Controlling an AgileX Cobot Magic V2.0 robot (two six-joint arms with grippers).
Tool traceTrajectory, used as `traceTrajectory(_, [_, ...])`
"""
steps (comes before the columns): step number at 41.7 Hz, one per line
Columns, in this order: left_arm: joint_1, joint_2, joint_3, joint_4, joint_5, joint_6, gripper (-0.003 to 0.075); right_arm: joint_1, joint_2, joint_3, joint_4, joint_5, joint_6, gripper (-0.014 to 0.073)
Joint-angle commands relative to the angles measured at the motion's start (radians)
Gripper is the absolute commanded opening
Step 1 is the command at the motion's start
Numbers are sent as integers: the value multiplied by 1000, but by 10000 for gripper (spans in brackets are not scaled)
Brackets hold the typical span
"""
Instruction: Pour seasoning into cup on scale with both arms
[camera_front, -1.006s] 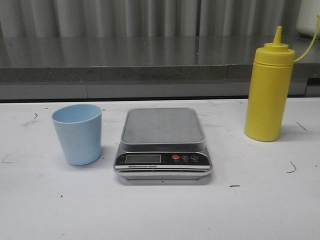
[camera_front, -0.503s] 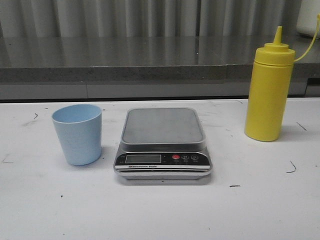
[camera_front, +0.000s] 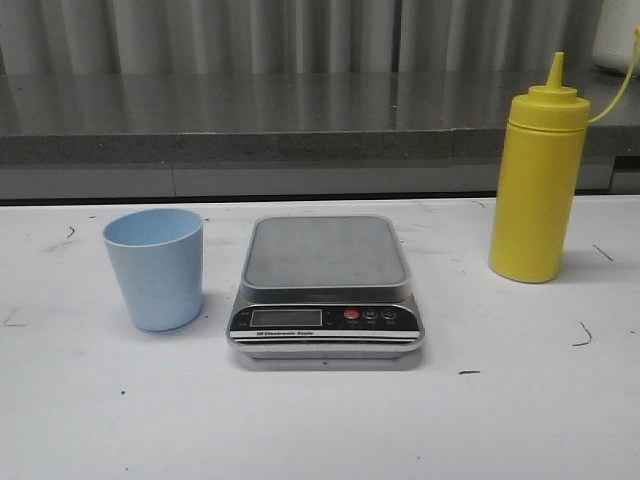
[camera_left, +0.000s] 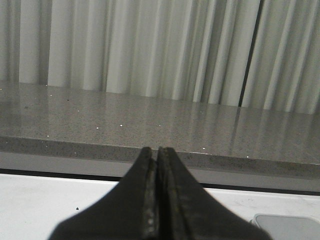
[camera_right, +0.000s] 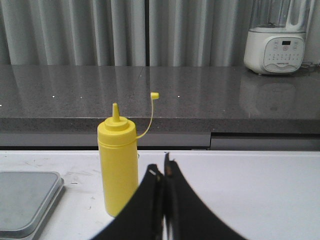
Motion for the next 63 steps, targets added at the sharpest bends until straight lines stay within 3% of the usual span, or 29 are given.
traceTrajectory(1, [-3, 78, -141, 1, 70, -2, -20, -4, 78, -133, -19, 38, -8, -68])
traceTrajectory(10, [-3, 272, -323, -2, 321, -2, -20, -4, 270, -315, -19, 257, -8, -68])
traceTrajectory(32, [-3, 414, -324, -21, 359, -2, -20, -4, 496, -295, -32, 370, -13, -62])
traceTrajectory(37, [-3, 414, -324, -15, 359, -2, -20, -4, 496, -295, -35, 368, -60, 73])
traceTrajectory(43, [-3, 414, -324, 1, 359, -2, -15, -4, 496, -295, -34, 374, -79, 412])
traceTrajectory(46, [-3, 414, -324, 1, 359, -2, 33, -4, 496, -295, -34, 374, -79, 543])
traceTrajectory(48, [-3, 414, -324, 3, 359, -2, 95, -4, 496, -295, -34, 375, -79, 586])
traceTrajectory(56, [-3, 426, -328, 22, 360, 4, 459, -4, 496, -295, -34, 375, -79, 600])
traceTrajectory(59, [-18, 453, -348, 12, 377, 25, 507, -4, 496, -295, -34, 375, -79, 600])
traceTrajectory(63, [-60, 513, -383, 12, 397, 31, 502, -4, 496, -295, -23, 375, -79, 600])
